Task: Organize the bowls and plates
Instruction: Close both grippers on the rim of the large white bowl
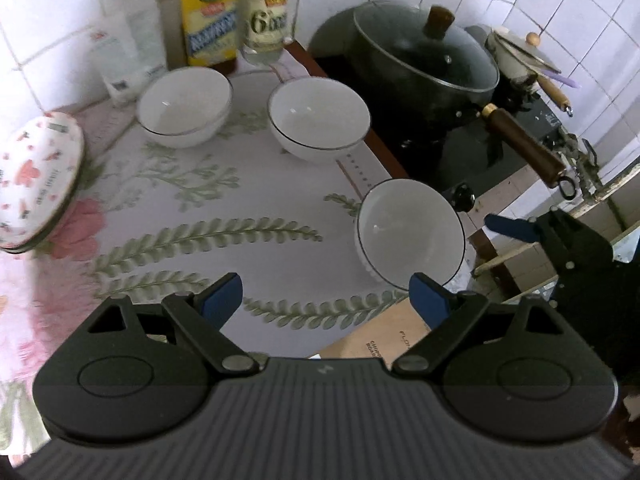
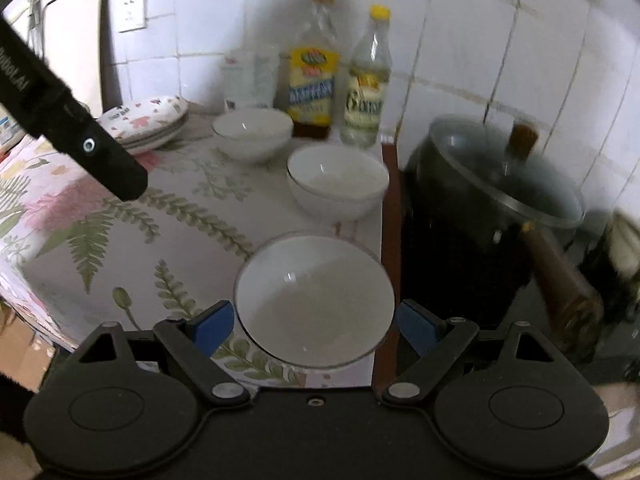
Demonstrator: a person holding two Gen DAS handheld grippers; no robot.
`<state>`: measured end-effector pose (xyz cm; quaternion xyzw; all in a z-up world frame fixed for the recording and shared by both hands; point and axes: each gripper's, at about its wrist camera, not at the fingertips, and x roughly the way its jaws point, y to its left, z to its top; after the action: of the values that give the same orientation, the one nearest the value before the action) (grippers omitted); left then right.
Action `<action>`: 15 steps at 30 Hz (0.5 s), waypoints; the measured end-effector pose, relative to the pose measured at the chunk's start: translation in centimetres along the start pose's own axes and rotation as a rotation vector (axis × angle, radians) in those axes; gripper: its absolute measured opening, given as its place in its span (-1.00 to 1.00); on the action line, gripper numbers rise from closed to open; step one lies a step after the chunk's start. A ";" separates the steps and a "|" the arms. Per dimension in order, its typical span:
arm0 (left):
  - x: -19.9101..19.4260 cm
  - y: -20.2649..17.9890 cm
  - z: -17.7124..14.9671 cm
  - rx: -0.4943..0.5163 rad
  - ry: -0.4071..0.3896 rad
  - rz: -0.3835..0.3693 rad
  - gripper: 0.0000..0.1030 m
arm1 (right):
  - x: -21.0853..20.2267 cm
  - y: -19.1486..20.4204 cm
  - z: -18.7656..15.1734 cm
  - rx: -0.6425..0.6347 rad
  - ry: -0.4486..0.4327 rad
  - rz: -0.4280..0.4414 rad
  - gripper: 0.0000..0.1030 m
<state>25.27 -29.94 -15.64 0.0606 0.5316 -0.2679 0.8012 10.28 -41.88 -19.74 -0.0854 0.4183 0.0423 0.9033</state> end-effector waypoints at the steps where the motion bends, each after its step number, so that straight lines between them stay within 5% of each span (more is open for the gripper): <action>1: 0.9 -0.2 0.0 -0.003 0.005 -0.004 0.72 | 0.5 -0.2 -0.3 0.006 0.009 0.001 0.78; 15: 9.6 -2.3 1.1 0.020 0.040 -0.055 -0.01 | 4.4 -0.7 -3.1 -0.049 0.034 0.061 0.88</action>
<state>27.82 -35.85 -23.21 0.0593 0.5463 -0.2939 0.7821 10.90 -43.11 -25.01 -0.0953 0.4347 0.0785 0.8921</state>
